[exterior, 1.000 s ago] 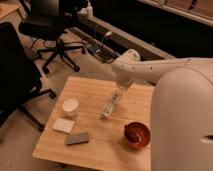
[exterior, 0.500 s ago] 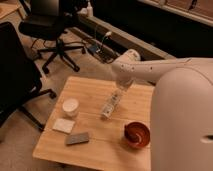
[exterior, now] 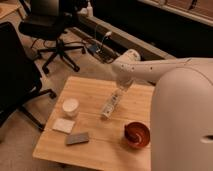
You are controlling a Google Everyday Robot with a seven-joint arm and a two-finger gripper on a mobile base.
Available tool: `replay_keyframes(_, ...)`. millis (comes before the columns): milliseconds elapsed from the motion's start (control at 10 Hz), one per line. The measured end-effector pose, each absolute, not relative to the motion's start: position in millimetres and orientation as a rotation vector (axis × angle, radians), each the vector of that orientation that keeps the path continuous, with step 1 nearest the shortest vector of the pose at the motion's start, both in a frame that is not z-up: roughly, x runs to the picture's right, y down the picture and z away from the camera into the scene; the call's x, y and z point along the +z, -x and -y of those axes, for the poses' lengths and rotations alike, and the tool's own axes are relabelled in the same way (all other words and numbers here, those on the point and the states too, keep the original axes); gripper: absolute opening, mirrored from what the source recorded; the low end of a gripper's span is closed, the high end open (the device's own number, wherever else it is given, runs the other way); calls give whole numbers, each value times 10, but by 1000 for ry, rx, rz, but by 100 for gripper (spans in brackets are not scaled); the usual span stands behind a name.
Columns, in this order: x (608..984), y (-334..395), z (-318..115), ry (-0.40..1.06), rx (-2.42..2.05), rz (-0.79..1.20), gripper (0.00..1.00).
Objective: Stand the bottle upright
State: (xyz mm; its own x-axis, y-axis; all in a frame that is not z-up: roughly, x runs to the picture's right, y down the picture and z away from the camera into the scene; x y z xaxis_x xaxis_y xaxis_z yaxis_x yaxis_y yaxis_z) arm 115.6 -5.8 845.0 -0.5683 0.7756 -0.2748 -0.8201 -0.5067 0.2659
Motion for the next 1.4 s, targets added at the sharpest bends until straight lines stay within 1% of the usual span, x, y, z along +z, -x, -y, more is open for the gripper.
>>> replay_keyframes(1000, 8449, -1158, 58, 147, 2131, -456, 25)
replay_keyframes(1100, 8435, -1133, 13, 162, 2124, -461, 19)
replay_keyframes(1200, 8394, -1062, -104, 205, 2106, -480, 9)
replay_keyframes(1300, 8321, -955, -254, 286, 2086, -496, 1)
replay_keyframes(1400, 8252, -845, -343, 365, 2072, -491, 0)
